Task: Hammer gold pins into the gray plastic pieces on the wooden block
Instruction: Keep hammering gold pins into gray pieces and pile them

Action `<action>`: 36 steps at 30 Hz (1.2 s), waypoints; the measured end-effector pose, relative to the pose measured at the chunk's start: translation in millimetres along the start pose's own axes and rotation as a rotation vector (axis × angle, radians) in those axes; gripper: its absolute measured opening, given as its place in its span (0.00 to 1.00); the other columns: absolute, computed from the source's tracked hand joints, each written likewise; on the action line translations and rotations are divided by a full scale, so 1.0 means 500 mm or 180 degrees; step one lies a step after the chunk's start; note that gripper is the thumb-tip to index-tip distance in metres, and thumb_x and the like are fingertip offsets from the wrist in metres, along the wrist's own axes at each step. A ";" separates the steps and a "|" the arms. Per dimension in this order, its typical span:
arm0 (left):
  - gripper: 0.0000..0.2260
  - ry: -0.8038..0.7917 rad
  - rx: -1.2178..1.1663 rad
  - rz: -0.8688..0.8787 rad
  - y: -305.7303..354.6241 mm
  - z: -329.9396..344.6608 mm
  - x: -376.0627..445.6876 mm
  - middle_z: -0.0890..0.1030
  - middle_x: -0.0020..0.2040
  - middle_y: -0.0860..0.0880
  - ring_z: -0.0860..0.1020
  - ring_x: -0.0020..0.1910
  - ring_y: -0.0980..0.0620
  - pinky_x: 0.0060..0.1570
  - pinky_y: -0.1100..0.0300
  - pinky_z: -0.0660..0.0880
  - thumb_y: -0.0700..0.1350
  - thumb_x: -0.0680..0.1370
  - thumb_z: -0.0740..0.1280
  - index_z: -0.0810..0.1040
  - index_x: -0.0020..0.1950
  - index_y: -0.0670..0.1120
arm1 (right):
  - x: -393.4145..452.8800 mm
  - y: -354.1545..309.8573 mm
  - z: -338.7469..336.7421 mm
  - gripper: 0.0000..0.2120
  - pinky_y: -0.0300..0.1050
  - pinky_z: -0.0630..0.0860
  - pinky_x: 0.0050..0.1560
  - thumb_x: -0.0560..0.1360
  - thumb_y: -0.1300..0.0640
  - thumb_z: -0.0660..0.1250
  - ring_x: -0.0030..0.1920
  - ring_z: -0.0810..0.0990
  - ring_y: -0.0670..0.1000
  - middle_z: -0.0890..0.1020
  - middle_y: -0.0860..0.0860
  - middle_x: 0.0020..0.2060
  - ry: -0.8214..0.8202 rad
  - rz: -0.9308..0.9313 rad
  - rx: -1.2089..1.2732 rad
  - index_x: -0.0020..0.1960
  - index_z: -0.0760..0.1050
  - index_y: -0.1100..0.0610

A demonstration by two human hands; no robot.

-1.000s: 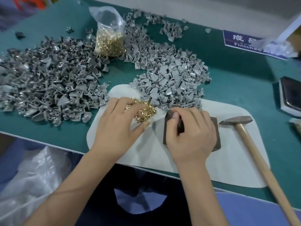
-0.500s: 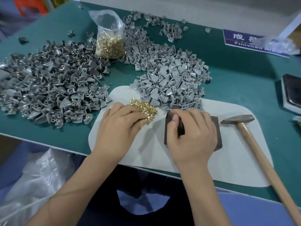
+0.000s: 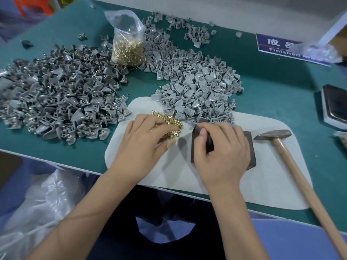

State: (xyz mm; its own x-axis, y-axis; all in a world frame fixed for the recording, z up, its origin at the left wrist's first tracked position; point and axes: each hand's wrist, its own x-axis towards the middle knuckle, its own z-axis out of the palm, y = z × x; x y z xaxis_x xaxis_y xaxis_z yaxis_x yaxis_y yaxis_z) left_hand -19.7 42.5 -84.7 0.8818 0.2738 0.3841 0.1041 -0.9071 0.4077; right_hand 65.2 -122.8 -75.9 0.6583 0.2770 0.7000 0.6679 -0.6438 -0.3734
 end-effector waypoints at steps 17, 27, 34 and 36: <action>0.25 0.0045 0.0419 -0.0964 0.014 -0.008 -0.001 0.74 0.33 0.54 0.72 0.40 0.48 0.38 0.55 0.60 0.72 0.72 0.63 0.68 0.37 0.51 | 0.000 -0.001 -0.003 0.09 0.53 0.74 0.44 0.78 0.57 0.65 0.46 0.79 0.56 0.83 0.48 0.45 -0.0045 0.0014 0.0019 0.49 0.85 0.52; 0.32 0.0073 0.0603 -0.1198 0.012 -0.003 -0.005 0.75 0.43 0.51 0.77 0.47 0.44 0.43 0.51 0.69 0.78 0.71 0.56 0.70 0.46 0.49 | 0.001 -0.001 -0.001 0.09 0.53 0.74 0.44 0.78 0.57 0.65 0.46 0.78 0.55 0.83 0.47 0.45 -0.0039 0.0045 0.0043 0.50 0.85 0.52; 0.10 0.0083 -0.0342 -0.0754 0.016 0.021 -0.005 0.76 0.42 0.57 0.74 0.46 0.51 0.42 0.58 0.66 0.58 0.77 0.70 0.80 0.49 0.52 | -0.002 -0.001 0.002 0.09 0.53 0.74 0.43 0.78 0.56 0.65 0.46 0.78 0.54 0.83 0.46 0.44 -0.0046 0.0051 0.0007 0.50 0.85 0.51; 0.08 0.0079 -0.0445 -0.0678 0.018 0.024 -0.004 0.78 0.43 0.56 0.74 0.45 0.51 0.42 0.57 0.68 0.55 0.77 0.70 0.81 0.48 0.51 | -0.001 -0.001 0.001 0.09 0.53 0.74 0.43 0.77 0.57 0.65 0.46 0.78 0.54 0.83 0.46 0.44 -0.0041 0.0053 -0.0005 0.50 0.85 0.51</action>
State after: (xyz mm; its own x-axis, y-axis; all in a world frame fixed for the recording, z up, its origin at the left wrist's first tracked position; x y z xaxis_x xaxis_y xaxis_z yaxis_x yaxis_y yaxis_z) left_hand -15.1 29.9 -91.8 0.8351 0.4634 0.2966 0.2202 -0.7756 0.5916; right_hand 64.8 -122.3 -76.2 0.6736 0.2754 0.6859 0.6564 -0.6495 -0.3838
